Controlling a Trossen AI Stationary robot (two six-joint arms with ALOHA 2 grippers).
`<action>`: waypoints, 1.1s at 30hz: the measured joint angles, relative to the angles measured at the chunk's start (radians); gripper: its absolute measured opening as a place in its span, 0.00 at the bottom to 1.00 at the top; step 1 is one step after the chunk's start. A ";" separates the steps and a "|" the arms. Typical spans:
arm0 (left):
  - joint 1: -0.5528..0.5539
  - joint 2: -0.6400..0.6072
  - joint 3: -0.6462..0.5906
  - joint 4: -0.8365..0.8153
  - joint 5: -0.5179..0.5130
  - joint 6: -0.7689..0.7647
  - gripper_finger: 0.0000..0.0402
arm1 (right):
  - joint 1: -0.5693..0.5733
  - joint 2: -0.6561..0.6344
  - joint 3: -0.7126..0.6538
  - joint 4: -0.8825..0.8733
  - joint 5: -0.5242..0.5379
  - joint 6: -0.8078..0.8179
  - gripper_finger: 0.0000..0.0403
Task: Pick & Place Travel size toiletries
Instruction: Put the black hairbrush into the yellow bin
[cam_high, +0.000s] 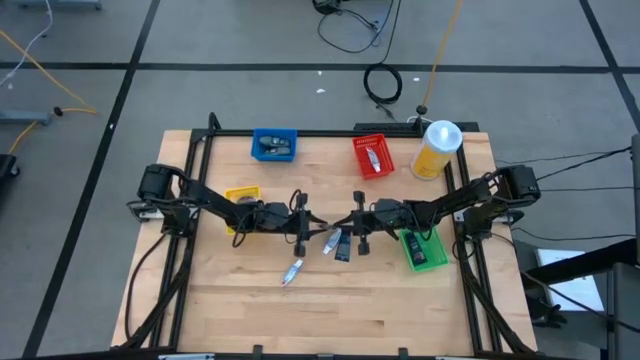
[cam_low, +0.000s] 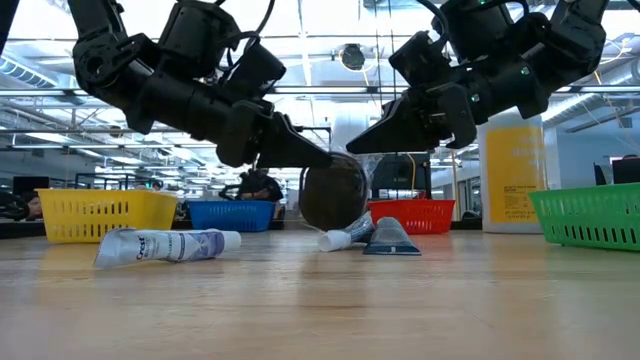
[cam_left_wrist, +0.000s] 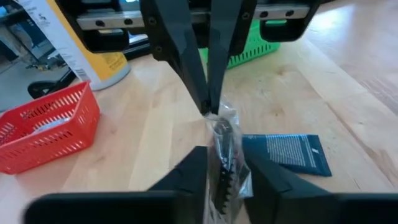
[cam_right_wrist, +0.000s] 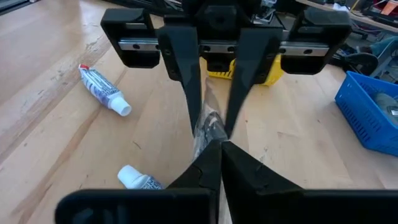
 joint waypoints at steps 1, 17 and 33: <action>0.000 0.000 0.000 -0.002 0.000 -0.002 0.17 | 0.000 0.000 0.000 0.000 0.000 0.001 0.02; -0.125 -0.446 0.001 -0.485 -0.323 -0.154 0.01 | 0.076 -0.010 0.001 0.024 0.097 -0.156 0.30; -0.295 -1.011 0.001 -1.491 -0.575 -1.056 0.02 | 0.078 -0.010 0.001 0.023 0.107 -0.137 0.27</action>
